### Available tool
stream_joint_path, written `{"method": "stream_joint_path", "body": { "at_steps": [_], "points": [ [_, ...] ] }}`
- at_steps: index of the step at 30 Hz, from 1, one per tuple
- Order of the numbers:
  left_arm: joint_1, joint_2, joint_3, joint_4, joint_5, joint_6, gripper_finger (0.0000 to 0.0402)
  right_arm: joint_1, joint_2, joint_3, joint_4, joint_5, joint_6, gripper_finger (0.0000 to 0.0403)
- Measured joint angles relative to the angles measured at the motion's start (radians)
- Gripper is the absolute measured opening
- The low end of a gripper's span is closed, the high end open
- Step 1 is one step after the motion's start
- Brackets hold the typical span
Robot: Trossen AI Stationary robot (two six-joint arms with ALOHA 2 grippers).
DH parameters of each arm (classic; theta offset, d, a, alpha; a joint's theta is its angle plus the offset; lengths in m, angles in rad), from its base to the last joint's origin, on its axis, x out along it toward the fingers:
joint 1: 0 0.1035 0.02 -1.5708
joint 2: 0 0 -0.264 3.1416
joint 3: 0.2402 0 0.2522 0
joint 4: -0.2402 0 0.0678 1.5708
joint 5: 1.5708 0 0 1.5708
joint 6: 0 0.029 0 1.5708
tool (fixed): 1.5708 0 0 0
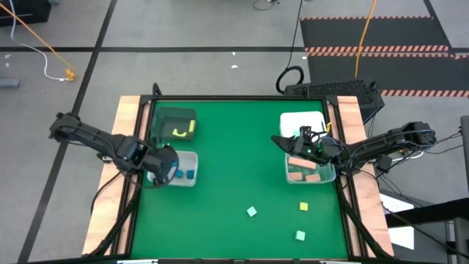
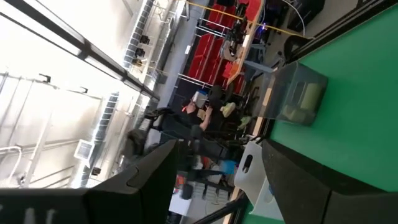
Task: Sort & place blocks by color
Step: Put the small blue rectangular block into the gray bin
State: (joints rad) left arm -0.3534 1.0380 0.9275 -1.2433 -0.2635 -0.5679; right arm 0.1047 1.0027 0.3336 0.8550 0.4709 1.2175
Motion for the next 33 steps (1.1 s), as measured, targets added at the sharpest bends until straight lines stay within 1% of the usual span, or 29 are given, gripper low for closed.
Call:
{"method": "stream_joint_path", "body": {
  "at_steps": [4, 8, 12, 14, 16, 20, 23, 26, 33],
  "points": [
    [0.0, -0.03, -0.168, 0.144, 0.0, -0.07, 0.012, 0.0, 0.0, 0.0, 0.0, 0.0, -0.015, 0.0224],
    [0.0, -0.032, -0.288, 0.283, 0.0, -0.095, 0.012, 0.0, 0.0, 0.0, 0.0, 0.0, -0.135, 0.0224],
    [0.0, -0.031, -0.371, 0.411, -0.02, -0.141, 0.012, 0.002, 0.0, 0.0, -0.005, -0.003, -0.282, 0.0224],
    [0.0, -0.031, -0.399, 0.442, -0.026, -0.158, 0.0122, 0.001, 0.0, 0.0, -0.016, -0.003, -0.34, 0.0224],
    [0.0, -0.031, -0.419, 0.45, -0.026, -0.167, 0.0141, 0.002, 0.0, 0.0, -0.017, -0.003, -0.363, 0.0224],
    [0.0, -0.031, -0.444, 0.452, -0.026, -0.183, 0.0184, 0.002, 0.0, 0.0, -0.015, -0.003, -0.332, 0.0224],
    [0.0, -0.031, -0.442, 0.455, -0.026, -0.201, 0.0197, 0.002, 0.0, 0.0, -0.019, -0.003, -0.362, 0.0224],
    [0.0, -0.032, -0.418, 0.456, -0.026, -0.198, 0.0197, 0.002, 0.0, 0.0, -0.029, -0.003, -0.383, 0.0224],
    [0.0, -0.032, -0.313, 0.456, -0.026, -0.124, 0.0177, 0.002, 0.0, 0.0, 0.016, -0.004, -0.392, 0.0224]
  ]
}}
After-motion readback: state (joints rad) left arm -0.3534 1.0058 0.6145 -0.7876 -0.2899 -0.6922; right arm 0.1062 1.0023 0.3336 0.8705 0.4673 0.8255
